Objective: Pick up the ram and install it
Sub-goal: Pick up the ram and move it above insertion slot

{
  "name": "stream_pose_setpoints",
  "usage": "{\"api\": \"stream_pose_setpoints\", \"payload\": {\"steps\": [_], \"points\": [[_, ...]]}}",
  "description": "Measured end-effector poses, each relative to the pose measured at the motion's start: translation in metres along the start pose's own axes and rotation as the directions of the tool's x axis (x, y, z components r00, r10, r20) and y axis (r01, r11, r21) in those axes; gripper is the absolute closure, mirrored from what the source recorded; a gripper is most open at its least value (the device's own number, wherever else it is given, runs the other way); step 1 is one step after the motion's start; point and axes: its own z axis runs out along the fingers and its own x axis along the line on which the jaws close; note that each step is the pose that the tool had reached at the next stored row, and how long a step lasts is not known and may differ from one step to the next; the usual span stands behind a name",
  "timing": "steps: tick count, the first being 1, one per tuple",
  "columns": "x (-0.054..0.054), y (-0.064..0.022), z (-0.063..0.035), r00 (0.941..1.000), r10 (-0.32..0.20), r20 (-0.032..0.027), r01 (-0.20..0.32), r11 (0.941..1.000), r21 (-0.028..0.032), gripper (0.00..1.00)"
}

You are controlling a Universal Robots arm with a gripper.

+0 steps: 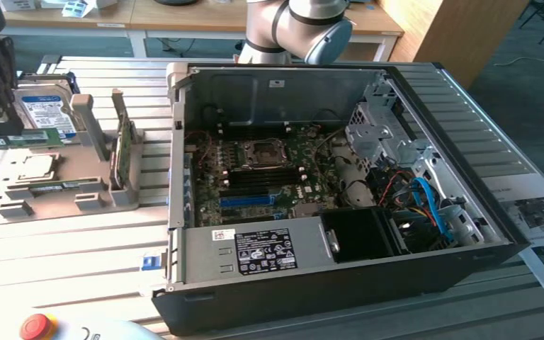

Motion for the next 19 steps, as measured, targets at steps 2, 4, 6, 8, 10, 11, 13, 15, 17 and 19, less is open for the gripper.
{"api": "stream_pose_setpoints", "payload": {"steps": [2, 4, 6, 8, 10, 11, 13, 15, 17, 19], "points": [[0.0000, 0.0000, -0.0001, 1.0000, 0.000, 0.0010, 0.000, 1.0000, 0.0038, 0.88], [0.0001, 0.0000, 0.0001, 1.0000, 0.000, 0.0025, 0.000, 1.0000, 0.0089, 0.88], [0.0002, 0.0000, 0.0001, 1.0000, 0.000, 0.0045, 0.000, 0.9999, 0.0147, 0.88], [0.0002, 0.0000, 0.0000, 1.0000, 0.000, 0.0064, -0.001, 0.9998, 0.0202, 0.88], [0.0003, 0.0000, 0.0001, 1.0000, 0.000, 0.0083, -0.001, 0.9996, 0.0270, 0.88], [0.0003, 0.0000, 0.0001, 1.0000, 0.001, 0.0093, -0.001, 0.9995, 0.0309, 0.88], [0.0004, 0.0000, 0.0001, 0.9999, 0.001, 0.0112, -0.001, 0.9993, 0.0385, 0.88], [0.0004, 0.0000, 0.0001, 0.9999, 0.001, 0.0134, -0.001, 0.9989, 0.0465, 0.88], [0.0004, 0.0000, 0.0001, 0.9999, 0.001, 0.0154, -0.002, 0.9985, 0.0542, 0.88], [0.0004, 0.0000, 0.0000, 0.9999, 0.001, 0.0157, -0.002, 0.9985, 0.0552, 0.88]]}}
